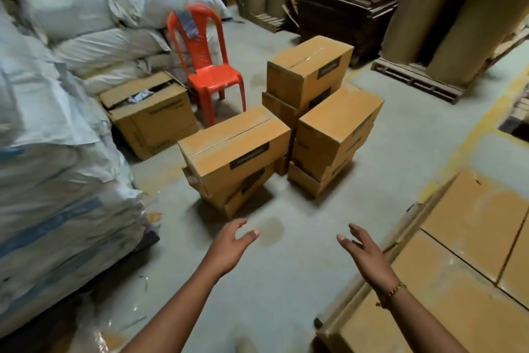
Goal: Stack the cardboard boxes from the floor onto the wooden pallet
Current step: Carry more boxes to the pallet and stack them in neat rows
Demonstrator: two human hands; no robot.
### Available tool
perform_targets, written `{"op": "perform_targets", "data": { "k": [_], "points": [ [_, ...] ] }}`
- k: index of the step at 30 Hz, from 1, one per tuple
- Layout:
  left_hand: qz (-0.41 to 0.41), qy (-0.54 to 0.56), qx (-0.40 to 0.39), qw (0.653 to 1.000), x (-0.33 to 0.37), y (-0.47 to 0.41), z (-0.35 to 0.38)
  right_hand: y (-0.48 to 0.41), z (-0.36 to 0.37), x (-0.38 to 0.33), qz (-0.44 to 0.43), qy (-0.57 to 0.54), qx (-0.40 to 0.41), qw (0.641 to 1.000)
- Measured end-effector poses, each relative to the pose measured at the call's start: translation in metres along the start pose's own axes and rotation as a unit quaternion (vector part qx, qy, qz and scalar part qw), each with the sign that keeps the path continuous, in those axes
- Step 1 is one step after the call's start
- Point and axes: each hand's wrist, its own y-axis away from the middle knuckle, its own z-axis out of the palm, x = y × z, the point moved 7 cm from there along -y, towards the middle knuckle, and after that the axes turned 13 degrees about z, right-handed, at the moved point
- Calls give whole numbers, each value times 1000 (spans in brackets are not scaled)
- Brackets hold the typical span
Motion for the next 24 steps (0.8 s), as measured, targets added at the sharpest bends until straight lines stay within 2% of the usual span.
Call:
{"op": "perform_targets", "data": {
  "k": [8,17,24],
  "points": [
    [-10,13,18,1000,-26,-108,-98,-75,86,-81,26,-11,-45,999],
    [-31,-13,-5,999,-47,-240,-149,-192,155,-172,49,-18,-80,995],
    [-36,-34,-33,998,-70,-342,-188,-264,226,-208,97,4,-114,989]
  ]
}}
